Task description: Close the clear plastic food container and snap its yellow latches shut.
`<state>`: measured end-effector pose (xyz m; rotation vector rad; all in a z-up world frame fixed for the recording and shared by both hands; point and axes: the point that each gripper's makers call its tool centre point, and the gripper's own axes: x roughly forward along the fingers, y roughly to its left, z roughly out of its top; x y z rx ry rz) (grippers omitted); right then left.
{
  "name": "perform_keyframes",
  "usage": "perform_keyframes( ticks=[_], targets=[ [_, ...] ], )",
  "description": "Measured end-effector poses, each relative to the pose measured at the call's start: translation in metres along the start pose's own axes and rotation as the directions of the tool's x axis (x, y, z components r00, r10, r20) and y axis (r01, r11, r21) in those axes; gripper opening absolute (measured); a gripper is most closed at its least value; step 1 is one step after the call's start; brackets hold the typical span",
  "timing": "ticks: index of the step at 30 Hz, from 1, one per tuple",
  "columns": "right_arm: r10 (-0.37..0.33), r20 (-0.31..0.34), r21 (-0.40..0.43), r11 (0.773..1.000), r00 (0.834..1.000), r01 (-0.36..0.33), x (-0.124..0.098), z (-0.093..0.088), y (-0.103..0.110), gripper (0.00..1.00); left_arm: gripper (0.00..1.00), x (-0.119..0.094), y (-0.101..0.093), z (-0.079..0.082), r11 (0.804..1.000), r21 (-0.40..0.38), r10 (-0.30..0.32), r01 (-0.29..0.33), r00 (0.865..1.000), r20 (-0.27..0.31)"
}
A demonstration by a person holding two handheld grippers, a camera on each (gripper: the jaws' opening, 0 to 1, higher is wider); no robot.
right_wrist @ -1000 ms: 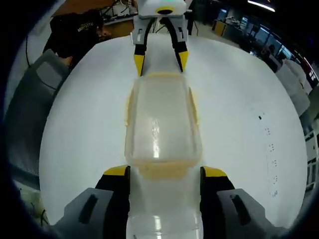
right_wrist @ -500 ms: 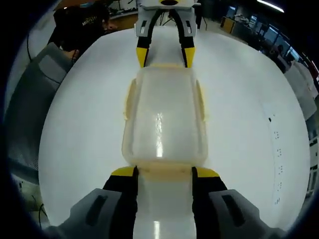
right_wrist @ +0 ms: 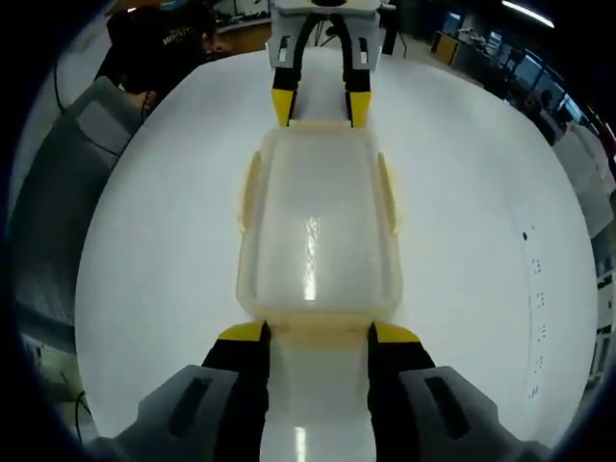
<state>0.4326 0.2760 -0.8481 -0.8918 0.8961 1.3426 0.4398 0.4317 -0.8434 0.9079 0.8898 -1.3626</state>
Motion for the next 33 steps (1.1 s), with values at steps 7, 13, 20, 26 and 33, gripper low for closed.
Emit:
perform_keyframes(
  ticks=[7,13,20,26,33],
  targets=[
    [0.018,-0.026,-0.022,1.000,1.000,-0.018,-0.003,0.000,0.012,0.37,0.34,-0.001,-0.014,0.001,0.999,-0.033,-0.025,0.025,1.000,0.001],
    [0.023,-0.024,-0.023,0.999,0.999,-0.024,-0.015,0.002,0.020,0.37,0.34,-0.013,-0.022,0.007,0.998,-0.057,-0.017,0.018,1.000,0.016],
    [-0.025,-0.004,-0.043,0.999,1.000,0.025,-0.051,0.013,0.030,0.37,0.34,-0.047,-0.030,0.025,0.999,-0.043,0.031,-0.030,0.999,0.023],
    [-0.071,0.016,-0.056,0.996,0.997,0.072,-0.093,0.021,0.048,0.37,0.34,-0.074,-0.041,0.047,0.996,-0.006,0.087,-0.087,0.995,0.044],
    [-0.121,-0.016,-0.087,0.989,0.993,0.119,-0.131,0.012,0.072,0.37,0.34,-0.091,-0.072,0.082,0.992,-0.001,0.123,-0.123,0.990,0.070]
  ],
)
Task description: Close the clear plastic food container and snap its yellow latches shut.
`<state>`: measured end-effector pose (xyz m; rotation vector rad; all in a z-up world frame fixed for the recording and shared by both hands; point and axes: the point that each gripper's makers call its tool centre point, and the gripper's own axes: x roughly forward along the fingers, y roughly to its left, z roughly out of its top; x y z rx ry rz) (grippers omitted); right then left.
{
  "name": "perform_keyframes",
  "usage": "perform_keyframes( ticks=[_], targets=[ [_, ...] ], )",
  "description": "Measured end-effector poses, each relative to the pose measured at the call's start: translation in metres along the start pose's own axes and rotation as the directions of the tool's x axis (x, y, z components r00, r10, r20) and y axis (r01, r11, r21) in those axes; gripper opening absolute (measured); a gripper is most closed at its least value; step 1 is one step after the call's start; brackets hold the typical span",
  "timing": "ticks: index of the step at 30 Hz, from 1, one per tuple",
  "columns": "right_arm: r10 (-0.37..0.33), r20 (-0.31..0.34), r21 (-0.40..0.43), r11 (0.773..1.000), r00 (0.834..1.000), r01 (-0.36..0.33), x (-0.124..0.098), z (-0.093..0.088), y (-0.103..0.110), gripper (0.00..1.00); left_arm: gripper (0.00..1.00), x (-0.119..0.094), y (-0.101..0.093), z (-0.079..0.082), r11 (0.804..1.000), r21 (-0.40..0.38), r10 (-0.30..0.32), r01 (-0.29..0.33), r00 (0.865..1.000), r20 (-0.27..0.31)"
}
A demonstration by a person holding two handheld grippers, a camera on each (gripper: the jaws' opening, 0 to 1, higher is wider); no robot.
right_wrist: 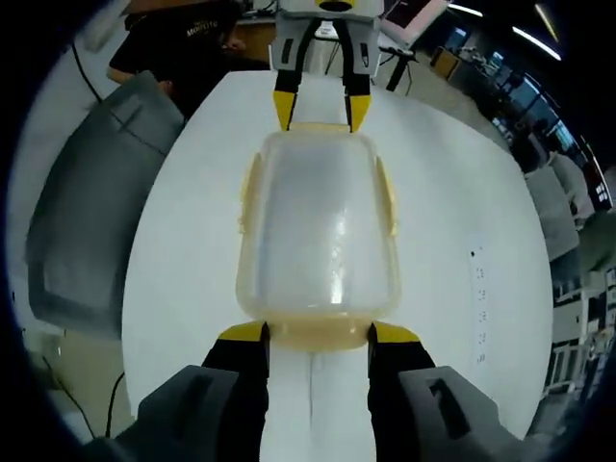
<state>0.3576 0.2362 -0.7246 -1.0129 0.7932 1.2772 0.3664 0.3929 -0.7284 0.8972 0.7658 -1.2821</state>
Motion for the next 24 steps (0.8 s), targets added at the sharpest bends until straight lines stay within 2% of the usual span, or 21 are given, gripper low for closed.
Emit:
perform_keyframes(
  ticks=[2,10,15,24],
  targets=[
    [-0.007,-0.010,-0.005,1.000,1.000,0.007,-0.008,-0.006,0.003,0.37,0.34,-0.002,-0.014,0.016,1.000,0.002,0.014,-0.014,1.000,0.015],
    [-0.025,0.011,-0.053,0.998,1.000,0.026,-0.033,-0.029,0.000,0.37,0.33,0.002,-0.015,0.044,0.997,-0.028,0.071,-0.070,0.997,0.032],
    [-0.024,0.025,-0.065,0.998,0.999,0.025,-0.046,-0.055,-0.006,0.37,0.33,0.014,-0.008,0.071,0.995,-0.046,0.086,-0.085,0.996,0.030],
    [-0.026,0.052,-0.064,0.998,0.998,0.029,-0.062,-0.110,-0.031,0.37,0.33,0.043,0.013,0.119,0.994,-0.050,0.102,-0.102,0.995,-0.002]
  ],
)
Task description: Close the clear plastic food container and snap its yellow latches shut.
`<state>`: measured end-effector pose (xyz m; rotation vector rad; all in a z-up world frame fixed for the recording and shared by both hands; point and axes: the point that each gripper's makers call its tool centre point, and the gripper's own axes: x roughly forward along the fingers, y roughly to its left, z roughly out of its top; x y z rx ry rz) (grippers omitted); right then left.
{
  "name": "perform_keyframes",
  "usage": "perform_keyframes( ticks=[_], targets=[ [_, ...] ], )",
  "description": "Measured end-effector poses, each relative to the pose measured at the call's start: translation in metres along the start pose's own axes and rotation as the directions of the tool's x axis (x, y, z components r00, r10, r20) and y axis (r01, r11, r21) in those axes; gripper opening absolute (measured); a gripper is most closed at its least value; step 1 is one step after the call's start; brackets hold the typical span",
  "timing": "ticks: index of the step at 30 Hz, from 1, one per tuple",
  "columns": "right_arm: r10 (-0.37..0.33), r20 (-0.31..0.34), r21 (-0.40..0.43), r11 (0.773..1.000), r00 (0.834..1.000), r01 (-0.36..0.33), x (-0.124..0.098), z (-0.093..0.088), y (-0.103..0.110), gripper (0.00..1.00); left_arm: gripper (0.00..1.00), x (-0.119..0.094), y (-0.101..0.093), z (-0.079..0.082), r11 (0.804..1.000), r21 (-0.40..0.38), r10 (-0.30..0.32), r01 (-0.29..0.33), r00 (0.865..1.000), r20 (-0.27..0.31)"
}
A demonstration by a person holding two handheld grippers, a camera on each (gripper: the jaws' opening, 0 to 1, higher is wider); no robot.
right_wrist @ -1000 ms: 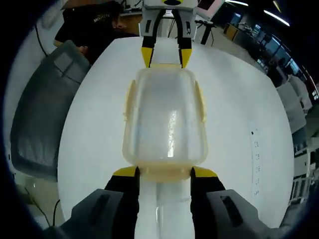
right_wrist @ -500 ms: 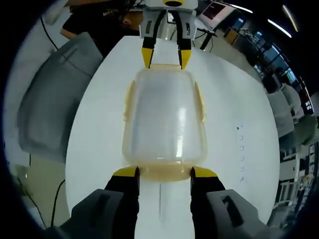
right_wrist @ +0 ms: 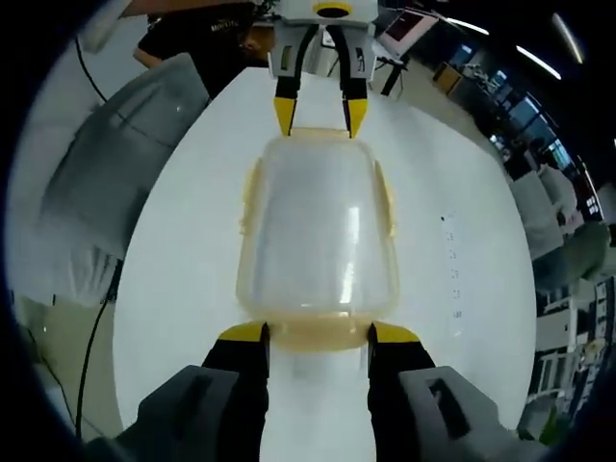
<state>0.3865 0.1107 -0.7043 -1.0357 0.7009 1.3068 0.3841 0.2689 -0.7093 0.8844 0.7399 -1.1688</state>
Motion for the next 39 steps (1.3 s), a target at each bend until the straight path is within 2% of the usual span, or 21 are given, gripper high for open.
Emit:
perform_keyframes(
  ticks=[11,16,19,28,39],
  targets=[
    [0.003,0.002,0.039,0.999,1.000,-0.003,-0.004,-0.065,-0.022,0.37,0.33,0.050,0.020,0.042,0.999,0.019,-0.031,0.031,0.999,-0.024],
    [0.024,0.011,0.050,0.998,1.000,-0.025,0.004,-0.082,-0.021,0.37,0.33,0.074,0.023,0.046,0.998,0.010,-0.060,0.061,0.997,-0.039],
    [0.033,0.008,0.054,0.998,0.999,-0.033,0.013,-0.095,-0.031,0.37,0.33,0.085,0.027,0.047,0.997,0.004,-0.071,0.071,0.996,-0.051],
    [0.069,0.023,0.073,0.995,0.997,-0.070,0.029,-0.109,-0.033,0.37,0.34,0.102,0.033,0.046,0.995,-0.009,-0.102,0.101,0.992,-0.078],
    [0.105,0.029,0.079,0.991,0.994,-0.107,0.040,-0.115,-0.024,0.38,0.34,0.112,0.027,0.043,0.989,-0.044,-0.142,0.139,0.986,-0.084]
  ],
)
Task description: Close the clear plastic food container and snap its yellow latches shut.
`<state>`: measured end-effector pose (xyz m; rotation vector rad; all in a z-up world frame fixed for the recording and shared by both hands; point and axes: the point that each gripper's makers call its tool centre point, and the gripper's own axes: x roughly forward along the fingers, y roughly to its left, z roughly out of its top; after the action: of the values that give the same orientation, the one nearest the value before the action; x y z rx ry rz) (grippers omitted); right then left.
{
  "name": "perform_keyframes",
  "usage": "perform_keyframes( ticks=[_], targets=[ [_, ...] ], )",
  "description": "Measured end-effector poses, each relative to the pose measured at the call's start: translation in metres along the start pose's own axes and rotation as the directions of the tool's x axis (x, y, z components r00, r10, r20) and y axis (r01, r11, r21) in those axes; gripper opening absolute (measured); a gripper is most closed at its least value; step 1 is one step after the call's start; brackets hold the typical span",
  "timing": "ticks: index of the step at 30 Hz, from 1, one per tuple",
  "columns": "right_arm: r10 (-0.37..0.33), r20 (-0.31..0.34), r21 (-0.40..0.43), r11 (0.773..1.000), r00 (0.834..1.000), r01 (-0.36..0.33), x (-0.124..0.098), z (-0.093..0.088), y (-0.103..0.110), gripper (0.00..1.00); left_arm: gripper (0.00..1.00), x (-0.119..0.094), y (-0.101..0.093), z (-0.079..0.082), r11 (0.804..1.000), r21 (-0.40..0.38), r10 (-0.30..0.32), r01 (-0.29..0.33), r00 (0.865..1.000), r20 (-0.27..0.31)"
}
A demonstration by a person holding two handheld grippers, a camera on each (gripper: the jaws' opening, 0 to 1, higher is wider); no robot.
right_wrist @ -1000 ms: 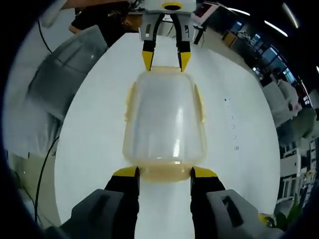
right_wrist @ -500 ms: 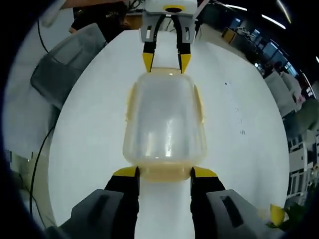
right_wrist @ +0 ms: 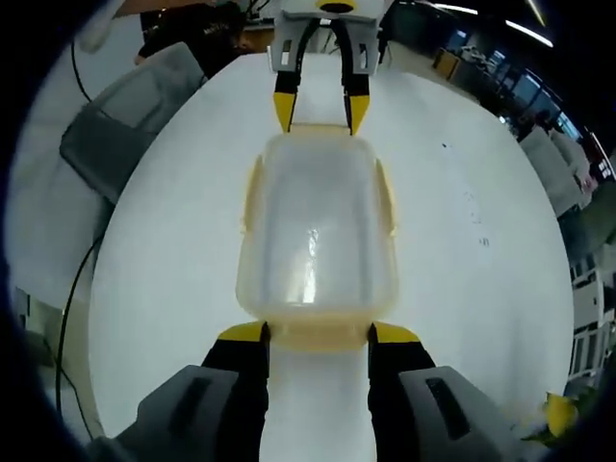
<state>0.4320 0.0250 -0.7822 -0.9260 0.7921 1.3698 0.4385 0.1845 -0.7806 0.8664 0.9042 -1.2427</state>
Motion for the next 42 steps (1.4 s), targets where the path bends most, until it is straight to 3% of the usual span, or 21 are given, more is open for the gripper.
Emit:
perform_keyframes(
  ticks=[35,40,42],
  targets=[
    [-0.006,0.053,0.101,0.995,0.999,0.001,0.004,0.009,0.011,0.38,0.34,-0.005,0.003,-0.014,1.000,0.017,0.011,-0.010,0.999,-0.049],
    [-0.009,0.051,0.127,0.992,0.999,0.003,0.008,0.008,0.014,0.38,0.32,-0.003,0.006,-0.015,1.000,0.021,0.016,-0.015,0.999,-0.052],
    [-0.003,0.049,0.142,0.990,0.999,-0.004,0.010,0.006,0.016,0.38,0.23,-0.002,0.005,-0.015,1.000,0.026,0.008,-0.006,0.999,-0.054]
  ],
)
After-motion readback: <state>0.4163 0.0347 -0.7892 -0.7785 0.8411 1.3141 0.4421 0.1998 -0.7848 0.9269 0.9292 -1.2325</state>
